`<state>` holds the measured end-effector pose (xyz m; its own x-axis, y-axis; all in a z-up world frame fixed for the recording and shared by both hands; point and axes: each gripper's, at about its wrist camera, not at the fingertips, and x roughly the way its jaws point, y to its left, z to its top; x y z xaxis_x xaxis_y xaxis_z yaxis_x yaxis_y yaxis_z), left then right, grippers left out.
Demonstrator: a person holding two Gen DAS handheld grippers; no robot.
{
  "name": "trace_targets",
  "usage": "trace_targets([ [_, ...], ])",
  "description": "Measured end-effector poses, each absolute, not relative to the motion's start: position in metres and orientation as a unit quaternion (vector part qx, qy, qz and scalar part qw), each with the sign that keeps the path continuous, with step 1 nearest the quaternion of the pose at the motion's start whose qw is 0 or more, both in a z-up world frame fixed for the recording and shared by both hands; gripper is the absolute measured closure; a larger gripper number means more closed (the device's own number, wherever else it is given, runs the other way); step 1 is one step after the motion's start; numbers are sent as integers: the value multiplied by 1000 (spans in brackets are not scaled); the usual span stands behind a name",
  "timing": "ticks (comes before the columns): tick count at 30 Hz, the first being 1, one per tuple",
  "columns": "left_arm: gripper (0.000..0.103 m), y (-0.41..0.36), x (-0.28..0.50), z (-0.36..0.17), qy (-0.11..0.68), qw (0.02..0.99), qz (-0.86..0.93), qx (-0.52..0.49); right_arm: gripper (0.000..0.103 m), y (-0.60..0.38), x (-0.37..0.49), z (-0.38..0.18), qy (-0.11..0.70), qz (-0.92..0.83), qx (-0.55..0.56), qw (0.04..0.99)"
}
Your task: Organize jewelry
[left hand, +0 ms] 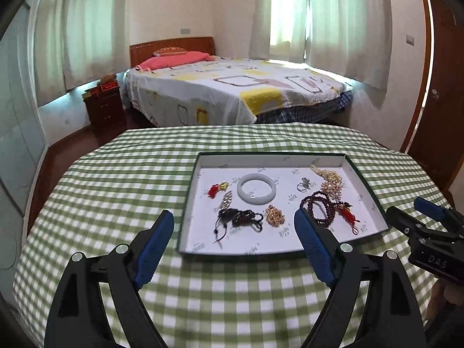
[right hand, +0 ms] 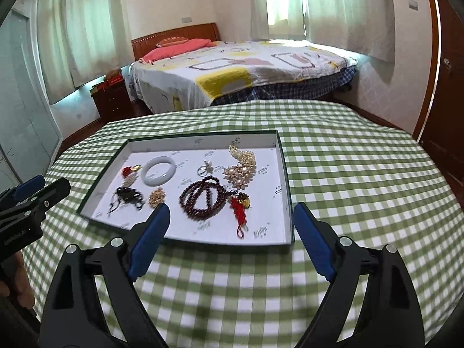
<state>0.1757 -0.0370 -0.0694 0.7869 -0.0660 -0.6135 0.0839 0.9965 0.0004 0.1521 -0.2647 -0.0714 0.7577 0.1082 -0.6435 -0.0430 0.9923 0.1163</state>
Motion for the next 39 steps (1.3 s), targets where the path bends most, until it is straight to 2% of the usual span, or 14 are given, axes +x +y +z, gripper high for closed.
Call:
trace_targets([
  [22,19,-15,57,3,246,969,-10,13,13,-252,29,27,243,43,10,969],
  [39,18,-7,26,29,209,978,-6,-6,11,-248,-9,53,200,54,3,978],
])
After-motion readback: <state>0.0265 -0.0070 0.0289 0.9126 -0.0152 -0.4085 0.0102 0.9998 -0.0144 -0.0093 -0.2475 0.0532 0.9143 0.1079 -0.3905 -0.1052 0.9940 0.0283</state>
